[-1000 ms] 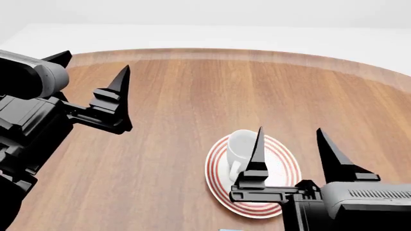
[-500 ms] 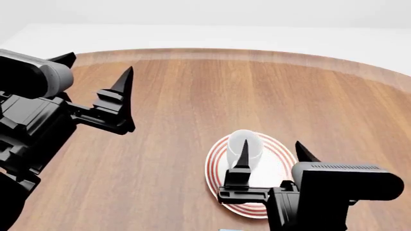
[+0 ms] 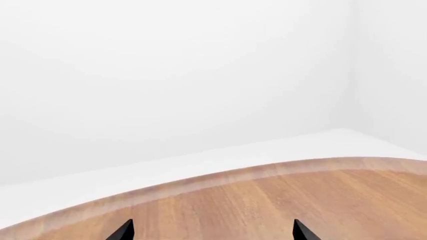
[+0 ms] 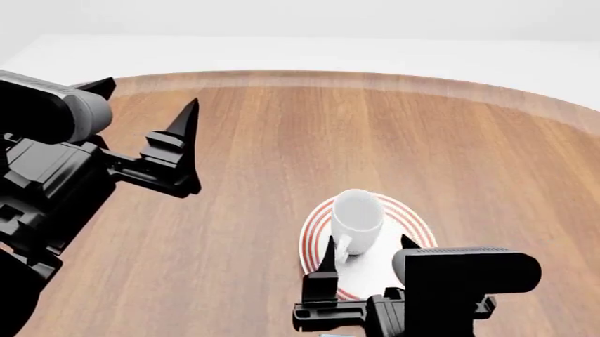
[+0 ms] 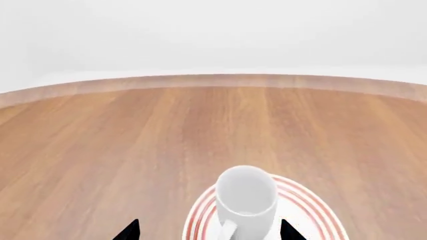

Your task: Pick up the white mug and put it on the plate, and put the chocolate pudding to the right of the plate.

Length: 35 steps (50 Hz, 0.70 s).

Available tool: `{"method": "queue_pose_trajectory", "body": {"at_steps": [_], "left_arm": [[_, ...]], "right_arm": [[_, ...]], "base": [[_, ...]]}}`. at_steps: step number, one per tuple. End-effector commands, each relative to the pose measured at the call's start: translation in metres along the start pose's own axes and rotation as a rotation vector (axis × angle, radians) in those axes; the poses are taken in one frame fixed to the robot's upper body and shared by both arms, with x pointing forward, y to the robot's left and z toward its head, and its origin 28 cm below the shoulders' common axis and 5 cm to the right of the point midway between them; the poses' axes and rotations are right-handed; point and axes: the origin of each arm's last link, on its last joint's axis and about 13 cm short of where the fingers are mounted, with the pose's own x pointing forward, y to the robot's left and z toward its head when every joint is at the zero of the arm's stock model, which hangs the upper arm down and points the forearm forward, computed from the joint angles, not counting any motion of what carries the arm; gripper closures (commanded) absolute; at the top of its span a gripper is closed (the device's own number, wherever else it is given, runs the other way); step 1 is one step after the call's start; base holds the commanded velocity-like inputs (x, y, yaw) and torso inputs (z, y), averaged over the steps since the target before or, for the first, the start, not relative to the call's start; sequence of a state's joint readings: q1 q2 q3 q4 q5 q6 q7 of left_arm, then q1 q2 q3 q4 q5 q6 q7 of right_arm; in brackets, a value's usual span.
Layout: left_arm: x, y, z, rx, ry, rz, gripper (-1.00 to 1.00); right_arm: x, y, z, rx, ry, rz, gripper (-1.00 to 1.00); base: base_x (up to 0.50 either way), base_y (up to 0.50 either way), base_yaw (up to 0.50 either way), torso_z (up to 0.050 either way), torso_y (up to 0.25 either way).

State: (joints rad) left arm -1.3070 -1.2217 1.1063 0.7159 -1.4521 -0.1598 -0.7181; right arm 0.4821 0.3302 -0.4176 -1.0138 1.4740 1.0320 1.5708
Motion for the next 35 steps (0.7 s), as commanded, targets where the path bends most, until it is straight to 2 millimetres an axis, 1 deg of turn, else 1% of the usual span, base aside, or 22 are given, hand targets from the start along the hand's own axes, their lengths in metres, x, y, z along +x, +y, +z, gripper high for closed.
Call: {"method": "queue_pose_trajectory", "body": {"at_steps": [1, 5, 10, 35], "left_arm": [[0.004, -0.003, 0.004, -0.009, -0.047, -0.032, -1.0], [0.004, -0.003, 0.003, -0.012, -0.045, -0.033, -1.0], [0.004, -0.002, 0.003, -0.014, -0.044, -0.031, -1.0], [0.005, -0.001, 0.002, -0.031, -0.038, -0.032, -1.0]], "right_arm": [[-0.005, 0.004, -0.002, 0.023, 0.026, 0.023, -1.0], [-0.007, 0.006, -0.005, 0.043, 0.08, 0.05, -1.0], [-0.007, 0.007, -0.006, 0.046, 0.087, 0.045, -1.0], [-0.007, 0.017, -0.017, 0.096, 0.24, 0.06, -1.0]], "base": [[0.0, 0.0, 0.0, 0.0, 0.0], [0.0, 0.0, 0.0, 0.0, 0.0], [0.0, 0.0, 0.0, 0.0, 0.0], [0.0, 0.0, 0.0, 0.0, 0.0]]}}
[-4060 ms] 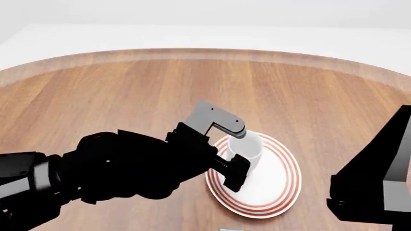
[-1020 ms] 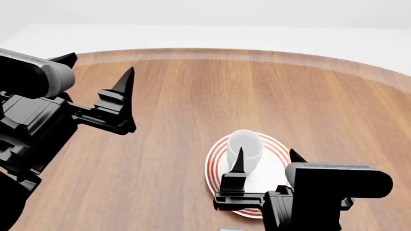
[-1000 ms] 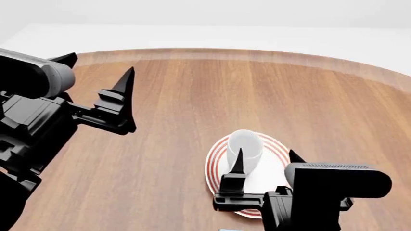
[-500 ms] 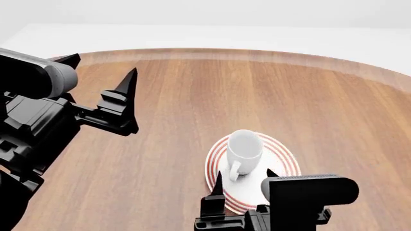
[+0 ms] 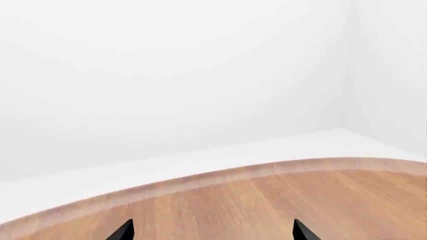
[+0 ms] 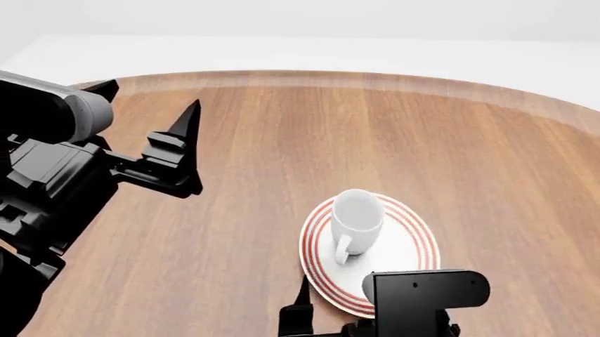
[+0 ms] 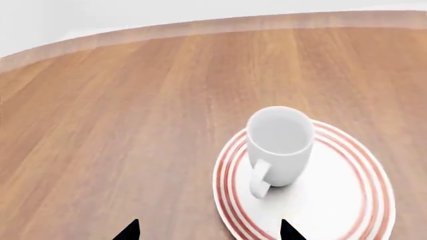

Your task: Pick up the white mug and put it on the plate, and put the chocolate pudding to the right of the plate.

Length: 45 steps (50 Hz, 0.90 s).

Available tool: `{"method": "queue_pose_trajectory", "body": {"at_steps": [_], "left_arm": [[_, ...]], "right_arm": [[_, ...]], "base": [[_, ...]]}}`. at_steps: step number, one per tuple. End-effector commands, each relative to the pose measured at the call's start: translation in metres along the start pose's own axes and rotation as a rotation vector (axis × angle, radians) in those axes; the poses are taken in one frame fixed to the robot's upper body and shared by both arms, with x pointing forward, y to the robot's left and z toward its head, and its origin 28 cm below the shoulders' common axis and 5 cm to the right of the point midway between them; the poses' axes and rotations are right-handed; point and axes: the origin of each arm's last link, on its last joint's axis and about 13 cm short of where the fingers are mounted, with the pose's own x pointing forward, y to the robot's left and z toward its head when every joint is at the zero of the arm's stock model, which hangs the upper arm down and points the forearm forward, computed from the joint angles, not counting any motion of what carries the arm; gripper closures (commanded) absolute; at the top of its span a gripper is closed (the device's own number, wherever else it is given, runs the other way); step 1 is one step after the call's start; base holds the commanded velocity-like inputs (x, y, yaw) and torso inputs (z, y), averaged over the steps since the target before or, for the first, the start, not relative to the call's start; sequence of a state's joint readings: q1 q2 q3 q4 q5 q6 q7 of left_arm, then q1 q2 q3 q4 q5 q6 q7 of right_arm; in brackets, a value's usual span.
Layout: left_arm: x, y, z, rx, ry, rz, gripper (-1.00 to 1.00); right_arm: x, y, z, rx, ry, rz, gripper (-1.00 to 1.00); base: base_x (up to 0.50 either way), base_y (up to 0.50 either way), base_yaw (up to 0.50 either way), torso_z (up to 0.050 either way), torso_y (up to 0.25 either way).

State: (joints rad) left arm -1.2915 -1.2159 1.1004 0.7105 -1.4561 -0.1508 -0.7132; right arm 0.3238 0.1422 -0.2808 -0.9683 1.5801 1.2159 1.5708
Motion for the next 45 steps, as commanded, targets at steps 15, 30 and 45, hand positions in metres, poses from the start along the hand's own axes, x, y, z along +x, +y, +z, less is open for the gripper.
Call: {"method": "queue_pose_trajectory", "body": {"at_steps": [15, 30, 45], "left_arm": [[0.006, 0.0, 0.001, -0.028, -0.034, -0.03, -1.0], [0.006, 0.0, -0.001, -0.037, -0.026, -0.03, -1.0], [0.006, 0.0, -0.002, -0.043, -0.023, -0.03, -1.0]], "right_arm": [[0.009, 0.005, -0.007, 0.053, 0.114, -0.036, -1.0], [0.013, 0.002, -0.011, 0.055, 0.159, -0.071, -1.0], [0.018, 0.002, -0.021, 0.046, 0.205, -0.083, -1.0]], "base": [[0.0, 0.0, 0.0, 0.0, 0.0], [0.0, 0.0, 0.0, 0.0, 0.0], [0.0, 0.0, 0.0, 0.0, 0.0]]}}
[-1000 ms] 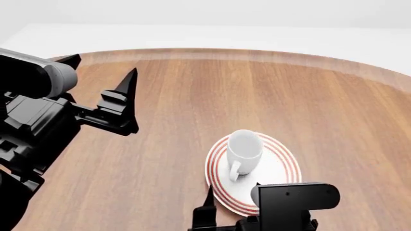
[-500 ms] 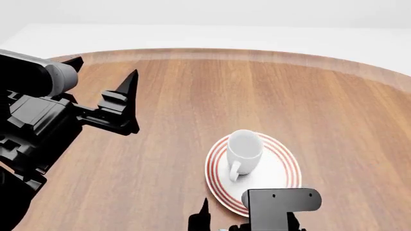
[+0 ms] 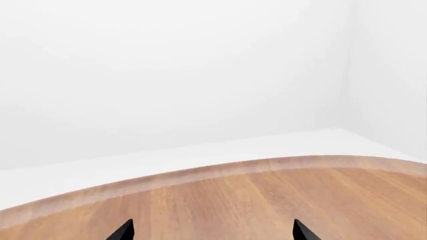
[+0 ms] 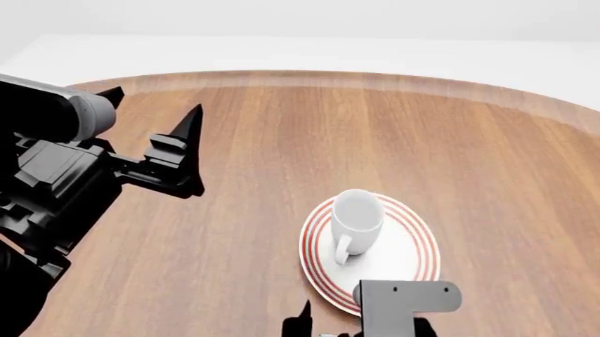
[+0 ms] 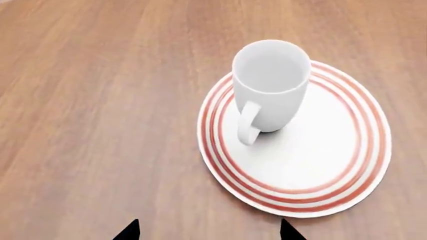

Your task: Pick up the white mug and put it on the plate, and put the chocolate pudding to the right of the plate.

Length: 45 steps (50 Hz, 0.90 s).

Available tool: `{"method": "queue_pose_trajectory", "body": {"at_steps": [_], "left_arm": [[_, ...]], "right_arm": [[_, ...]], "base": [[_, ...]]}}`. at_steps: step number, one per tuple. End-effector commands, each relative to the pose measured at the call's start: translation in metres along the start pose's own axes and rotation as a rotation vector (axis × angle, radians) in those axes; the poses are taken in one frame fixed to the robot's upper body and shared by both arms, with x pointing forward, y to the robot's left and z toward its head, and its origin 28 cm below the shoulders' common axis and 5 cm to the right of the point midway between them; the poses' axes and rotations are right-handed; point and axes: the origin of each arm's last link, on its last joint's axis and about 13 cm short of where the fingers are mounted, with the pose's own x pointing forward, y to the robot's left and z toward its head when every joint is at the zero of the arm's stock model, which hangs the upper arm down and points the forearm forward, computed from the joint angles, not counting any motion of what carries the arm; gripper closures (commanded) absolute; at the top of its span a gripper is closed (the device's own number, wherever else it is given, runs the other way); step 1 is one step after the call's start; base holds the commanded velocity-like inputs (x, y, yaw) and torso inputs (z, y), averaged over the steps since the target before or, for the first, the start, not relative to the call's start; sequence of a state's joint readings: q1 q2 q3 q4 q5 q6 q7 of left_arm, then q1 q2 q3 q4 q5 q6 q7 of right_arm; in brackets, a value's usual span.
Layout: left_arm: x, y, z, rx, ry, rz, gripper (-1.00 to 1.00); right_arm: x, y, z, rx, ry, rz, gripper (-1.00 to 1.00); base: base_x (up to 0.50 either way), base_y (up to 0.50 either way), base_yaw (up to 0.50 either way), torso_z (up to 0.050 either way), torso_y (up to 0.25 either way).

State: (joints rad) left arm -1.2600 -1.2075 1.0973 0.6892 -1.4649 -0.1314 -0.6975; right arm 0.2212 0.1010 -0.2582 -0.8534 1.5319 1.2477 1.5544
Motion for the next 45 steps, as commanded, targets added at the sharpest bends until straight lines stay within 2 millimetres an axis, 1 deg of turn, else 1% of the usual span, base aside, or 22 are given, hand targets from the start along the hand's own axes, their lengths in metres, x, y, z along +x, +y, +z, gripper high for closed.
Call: {"method": "queue_pose_trajectory", "body": {"at_steps": [1, 19, 31, 39, 45], "left_arm": [[0.004, -0.002, 0.003, -0.01, -0.043, -0.028, -1.0], [0.005, -0.002, 0.001, -0.021, -0.039, -0.031, -1.0], [0.006, -0.002, 0.0, -0.031, -0.03, -0.031, -1.0], [0.007, -0.001, -0.001, -0.044, -0.021, -0.029, -1.0], [0.008, -0.001, -0.002, -0.052, -0.014, -0.026, -1.0]], "right_arm": [[0.006, 0.0, -0.004, 0.021, 0.02, -0.017, -1.0], [0.007, 0.001, -0.017, -0.004, 0.069, -0.015, -1.0], [0.01, 0.0, -0.021, 0.004, 0.093, -0.02, -1.0], [0.014, -0.002, -0.018, 0.017, 0.098, -0.028, -1.0], [0.015, -0.001, -0.021, 0.017, 0.111, -0.029, -1.0]], "base": [[0.0, 0.0, 0.0, 0.0, 0.0], [0.0, 0.0, 0.0, 0.0, 0.0], [0.0, 0.0, 0.0, 0.0, 0.0], [0.0, 0.0, 0.0, 0.0, 0.0], [0.0, 0.0, 0.0, 0.0, 0.0]]}}
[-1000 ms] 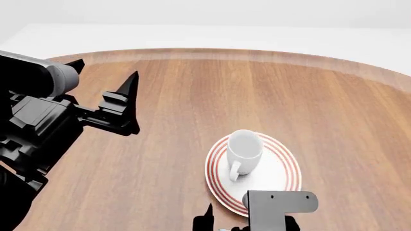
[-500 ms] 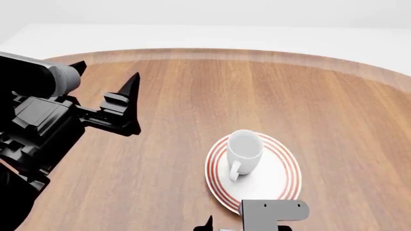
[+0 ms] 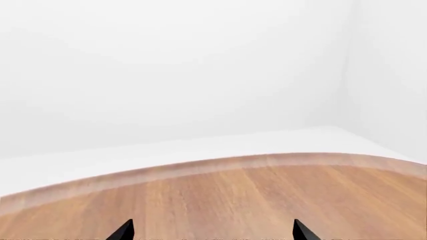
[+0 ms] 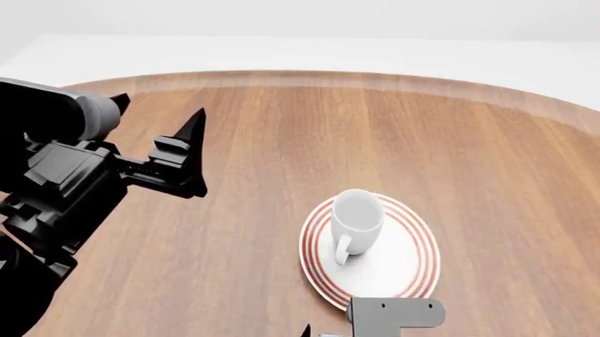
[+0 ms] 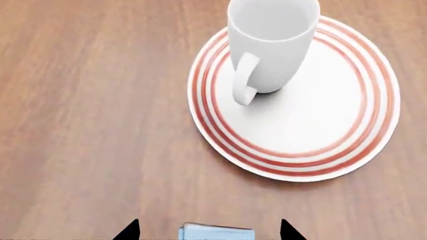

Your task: Pick up the white mug and put it on the plate, and put the chocolate pudding to the right of the plate.

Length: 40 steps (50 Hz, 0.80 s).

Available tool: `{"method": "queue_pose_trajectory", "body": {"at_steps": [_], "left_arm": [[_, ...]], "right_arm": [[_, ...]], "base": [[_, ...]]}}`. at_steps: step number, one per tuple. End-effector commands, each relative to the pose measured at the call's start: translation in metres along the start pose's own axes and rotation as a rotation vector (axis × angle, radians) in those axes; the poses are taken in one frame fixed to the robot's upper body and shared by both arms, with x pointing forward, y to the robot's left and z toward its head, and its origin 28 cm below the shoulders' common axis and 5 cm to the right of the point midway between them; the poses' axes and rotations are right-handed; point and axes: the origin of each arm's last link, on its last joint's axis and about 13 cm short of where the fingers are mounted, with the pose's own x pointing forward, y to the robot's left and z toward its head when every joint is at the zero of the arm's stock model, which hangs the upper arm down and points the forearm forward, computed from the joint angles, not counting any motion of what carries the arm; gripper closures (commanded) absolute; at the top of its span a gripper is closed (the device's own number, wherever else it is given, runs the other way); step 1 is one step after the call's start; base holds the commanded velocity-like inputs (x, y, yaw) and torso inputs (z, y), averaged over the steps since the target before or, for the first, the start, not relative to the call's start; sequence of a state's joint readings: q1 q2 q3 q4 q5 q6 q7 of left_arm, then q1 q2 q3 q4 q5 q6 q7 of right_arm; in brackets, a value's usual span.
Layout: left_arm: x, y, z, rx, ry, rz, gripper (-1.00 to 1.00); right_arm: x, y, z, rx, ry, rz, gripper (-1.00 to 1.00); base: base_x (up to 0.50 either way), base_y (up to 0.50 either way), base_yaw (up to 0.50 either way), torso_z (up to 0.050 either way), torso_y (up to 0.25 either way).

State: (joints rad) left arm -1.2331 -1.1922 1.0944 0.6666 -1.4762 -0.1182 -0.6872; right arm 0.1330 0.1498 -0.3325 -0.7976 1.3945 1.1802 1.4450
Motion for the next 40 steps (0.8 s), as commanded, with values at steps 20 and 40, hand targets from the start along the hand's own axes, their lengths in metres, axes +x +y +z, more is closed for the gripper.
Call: {"method": "queue_pose_trajectory", "body": {"at_steps": [20, 40], "left_arm": [[0.008, 0.0, 0.002, -0.051, -0.015, -0.015, -1.0], [0.011, 0.001, -0.003, -0.068, 0.002, -0.004, -1.0]], "right_arm": [[0.001, -0.001, -0.009, 0.048, 0.078, -0.012, -1.0], [0.008, -0.001, -0.015, 0.044, 0.11, -0.01, -1.0]], "base": [[0.0, 0.0, 0.0, 0.0, 0.0], [0.0, 0.0, 0.0, 0.0, 0.0]]}}
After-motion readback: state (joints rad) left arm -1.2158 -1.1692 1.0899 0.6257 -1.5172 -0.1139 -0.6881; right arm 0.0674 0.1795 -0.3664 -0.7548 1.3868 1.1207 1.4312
